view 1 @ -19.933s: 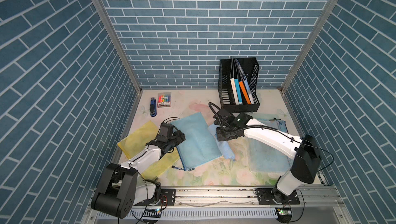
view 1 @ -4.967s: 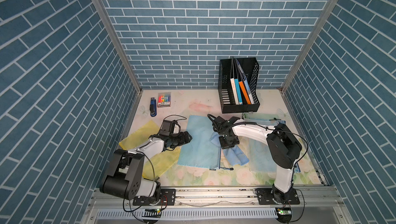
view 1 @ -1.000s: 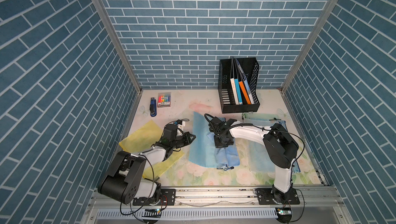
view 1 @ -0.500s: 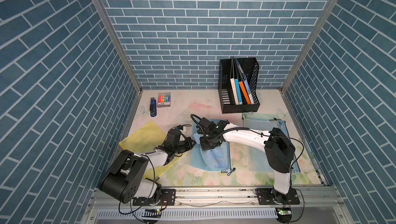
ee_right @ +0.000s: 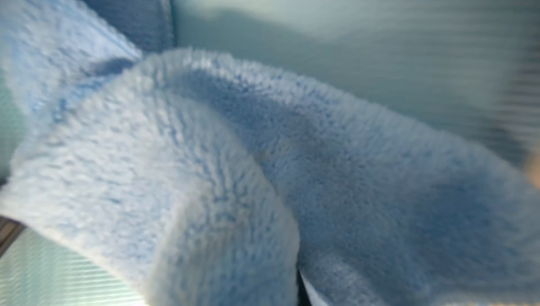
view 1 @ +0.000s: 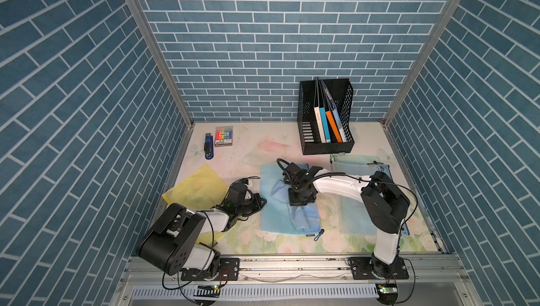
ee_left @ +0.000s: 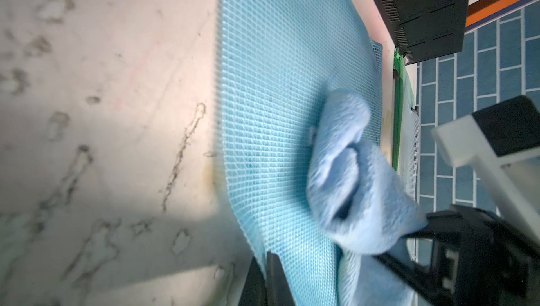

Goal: Wipe the document bag
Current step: Wipe the dirt from the document bag.

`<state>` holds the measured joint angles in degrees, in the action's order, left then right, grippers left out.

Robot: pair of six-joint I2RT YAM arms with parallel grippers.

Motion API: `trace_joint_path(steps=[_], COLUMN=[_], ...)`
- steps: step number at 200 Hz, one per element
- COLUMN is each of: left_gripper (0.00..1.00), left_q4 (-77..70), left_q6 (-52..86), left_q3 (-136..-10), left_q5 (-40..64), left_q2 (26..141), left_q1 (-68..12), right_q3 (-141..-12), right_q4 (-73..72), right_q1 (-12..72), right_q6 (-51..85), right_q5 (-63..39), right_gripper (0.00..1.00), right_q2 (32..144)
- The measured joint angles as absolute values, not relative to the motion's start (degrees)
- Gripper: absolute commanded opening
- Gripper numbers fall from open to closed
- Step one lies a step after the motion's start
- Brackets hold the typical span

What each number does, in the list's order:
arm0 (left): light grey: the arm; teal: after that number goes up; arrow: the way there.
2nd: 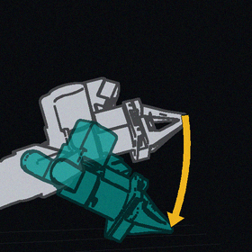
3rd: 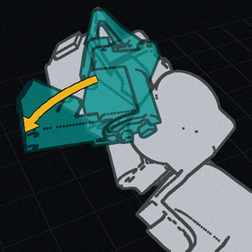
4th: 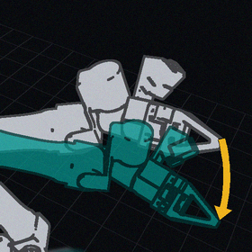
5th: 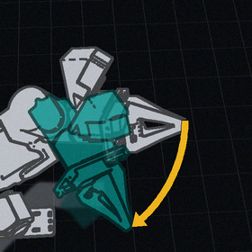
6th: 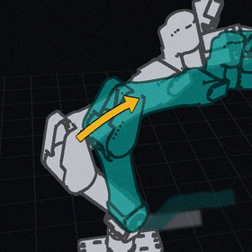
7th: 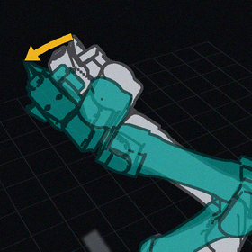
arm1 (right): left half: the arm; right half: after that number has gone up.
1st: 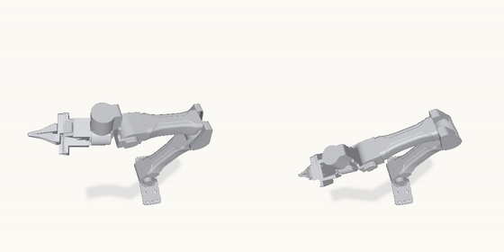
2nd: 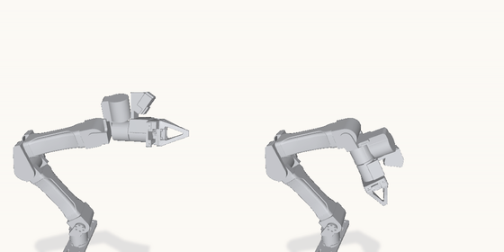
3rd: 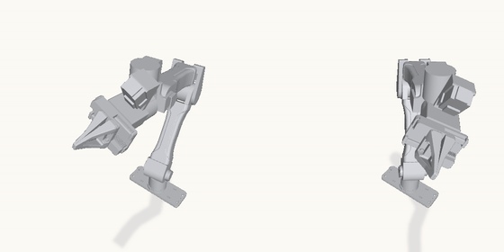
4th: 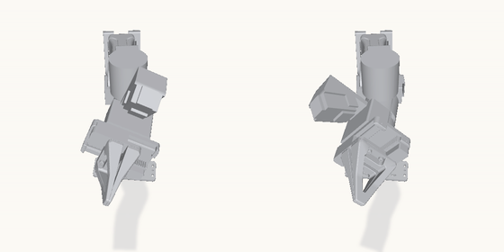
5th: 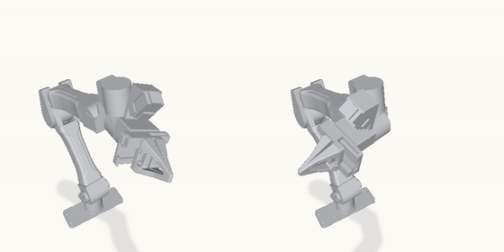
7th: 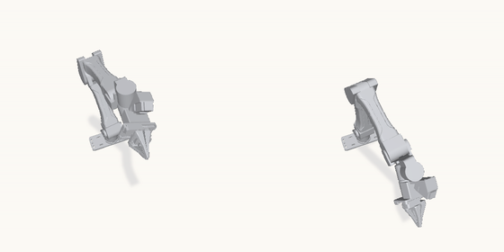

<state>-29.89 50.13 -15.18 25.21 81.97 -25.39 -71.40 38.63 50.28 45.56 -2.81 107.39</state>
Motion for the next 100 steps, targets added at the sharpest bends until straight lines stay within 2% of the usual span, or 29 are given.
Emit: trace_joint_path(steps=[32, 100], left_gripper=[0.0, 0.0], left_q4=[-32.0, -34.4], left_q6=[49.9, 50.8], left_q3=[-15.6, -15.3], left_q5=[25.9, 24.9], left_q2=[83.9, 84.8], left_q1=[-26.9, -29.1], right_q3=[-74.9, -100.1], right_q4=[40.8, 40.0], right_q1=[47.5, 54.5], right_q6=[44.7, 44.7], right_q5=[-1.0, -7.4], right_gripper=[0.0, 0.0], right_q2=[109.1, 128.0])
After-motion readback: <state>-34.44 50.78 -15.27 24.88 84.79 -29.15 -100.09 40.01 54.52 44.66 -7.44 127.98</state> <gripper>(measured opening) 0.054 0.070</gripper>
